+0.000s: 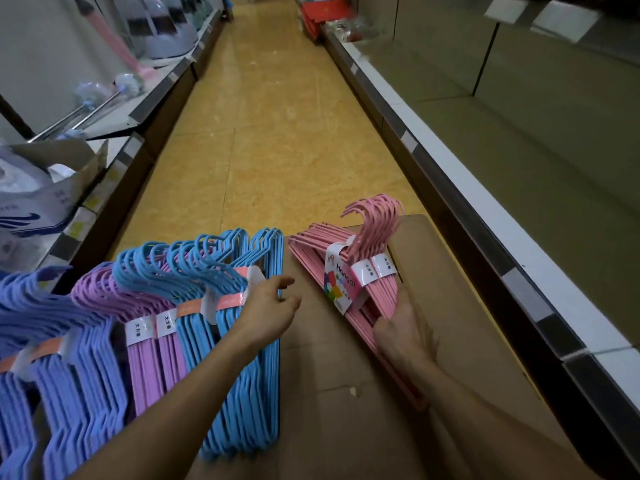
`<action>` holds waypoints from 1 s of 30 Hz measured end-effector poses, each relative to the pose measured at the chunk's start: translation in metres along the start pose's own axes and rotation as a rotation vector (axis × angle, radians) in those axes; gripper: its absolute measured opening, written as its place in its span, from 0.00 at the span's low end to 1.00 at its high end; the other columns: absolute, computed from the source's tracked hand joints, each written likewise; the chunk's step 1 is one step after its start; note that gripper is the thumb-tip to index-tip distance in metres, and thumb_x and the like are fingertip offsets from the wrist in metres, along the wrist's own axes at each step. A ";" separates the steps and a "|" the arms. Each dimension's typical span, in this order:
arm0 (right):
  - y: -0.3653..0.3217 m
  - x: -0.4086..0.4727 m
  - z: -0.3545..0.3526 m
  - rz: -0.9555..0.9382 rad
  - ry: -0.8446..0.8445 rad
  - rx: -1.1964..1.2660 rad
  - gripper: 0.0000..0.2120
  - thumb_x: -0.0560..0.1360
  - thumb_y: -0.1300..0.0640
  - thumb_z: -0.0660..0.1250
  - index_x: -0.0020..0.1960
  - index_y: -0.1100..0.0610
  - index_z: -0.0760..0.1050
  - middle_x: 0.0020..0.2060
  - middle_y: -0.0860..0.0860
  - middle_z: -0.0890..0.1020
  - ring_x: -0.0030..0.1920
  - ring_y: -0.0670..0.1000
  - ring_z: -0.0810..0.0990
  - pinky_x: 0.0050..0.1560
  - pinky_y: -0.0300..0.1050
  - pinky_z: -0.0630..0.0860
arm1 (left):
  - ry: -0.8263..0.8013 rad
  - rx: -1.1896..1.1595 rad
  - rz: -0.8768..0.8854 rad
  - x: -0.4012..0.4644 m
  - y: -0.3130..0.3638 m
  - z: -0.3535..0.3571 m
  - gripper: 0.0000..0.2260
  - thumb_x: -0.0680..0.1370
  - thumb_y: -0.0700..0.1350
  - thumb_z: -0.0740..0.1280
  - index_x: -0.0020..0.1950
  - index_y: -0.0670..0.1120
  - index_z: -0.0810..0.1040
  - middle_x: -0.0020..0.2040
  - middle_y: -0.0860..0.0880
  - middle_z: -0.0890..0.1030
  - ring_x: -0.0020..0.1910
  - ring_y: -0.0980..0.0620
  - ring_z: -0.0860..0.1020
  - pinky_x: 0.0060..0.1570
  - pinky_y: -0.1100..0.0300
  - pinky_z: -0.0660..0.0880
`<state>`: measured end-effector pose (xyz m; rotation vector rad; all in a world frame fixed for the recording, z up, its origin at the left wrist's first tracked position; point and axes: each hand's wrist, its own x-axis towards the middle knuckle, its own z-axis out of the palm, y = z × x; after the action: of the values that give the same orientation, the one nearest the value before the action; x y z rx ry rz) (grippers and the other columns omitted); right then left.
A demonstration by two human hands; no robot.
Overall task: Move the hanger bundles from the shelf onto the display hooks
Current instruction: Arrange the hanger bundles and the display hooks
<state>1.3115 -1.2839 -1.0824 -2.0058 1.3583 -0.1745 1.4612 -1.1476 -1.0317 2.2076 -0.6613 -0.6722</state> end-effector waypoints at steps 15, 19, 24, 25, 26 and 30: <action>0.018 -0.004 -0.073 -0.073 -0.439 0.605 0.29 0.74 0.73 0.63 0.68 0.47 0.73 0.45 0.56 0.75 0.38 0.50 0.75 0.36 0.44 0.74 | 0.027 -1.021 -0.218 0.022 0.042 -0.012 0.09 0.77 0.47 0.70 0.52 0.44 0.76 0.48 0.46 0.78 0.54 0.49 0.75 0.63 0.51 0.72; 0.015 -0.013 -0.074 -0.089 -0.589 0.644 0.27 0.73 0.73 0.63 0.62 0.45 0.75 0.43 0.56 0.75 0.37 0.50 0.75 0.36 0.44 0.74 | 0.146 -1.272 -0.257 0.020 0.044 -0.026 0.05 0.77 0.44 0.68 0.50 0.45 0.76 0.51 0.45 0.77 0.50 0.46 0.79 0.62 0.50 0.74; -0.014 -0.017 -0.068 -0.241 -0.381 0.332 0.26 0.75 0.71 0.62 0.70 0.52 0.71 0.42 0.48 0.75 0.37 0.46 0.74 0.32 0.34 0.71 | 0.339 -1.428 -0.326 0.001 0.043 -0.036 0.10 0.76 0.45 0.66 0.37 0.46 0.67 0.33 0.49 0.66 0.29 0.51 0.68 0.41 0.55 0.73; -0.019 -0.020 -0.070 -0.270 -0.352 0.289 0.26 0.76 0.70 0.62 0.70 0.51 0.71 0.42 0.45 0.75 0.38 0.44 0.74 0.33 0.33 0.70 | 0.356 -1.450 -0.330 -0.003 0.045 -0.040 0.11 0.75 0.45 0.66 0.37 0.46 0.66 0.32 0.49 0.66 0.29 0.51 0.68 0.40 0.56 0.71; -0.026 -0.024 -0.073 -0.293 -0.337 0.250 0.25 0.76 0.69 0.62 0.69 0.50 0.71 0.41 0.45 0.74 0.38 0.43 0.74 0.33 0.32 0.69 | 0.374 -1.474 -0.336 -0.008 0.047 -0.045 0.11 0.75 0.44 0.66 0.36 0.47 0.66 0.32 0.50 0.66 0.28 0.52 0.67 0.38 0.57 0.70; -0.057 -0.047 -0.108 -0.342 -0.353 0.175 0.19 0.78 0.65 0.61 0.59 0.42 0.70 0.40 0.49 0.76 0.35 0.45 0.74 0.30 0.31 0.68 | 0.412 -1.521 -0.340 -0.034 0.074 -0.074 0.10 0.74 0.44 0.63 0.36 0.48 0.64 0.31 0.51 0.65 0.26 0.52 0.64 0.32 0.58 0.65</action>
<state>1.2836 -1.2821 -0.9549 -1.9922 0.7518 -0.0836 1.4643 -1.1348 -0.9228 0.9176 0.4168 -0.5333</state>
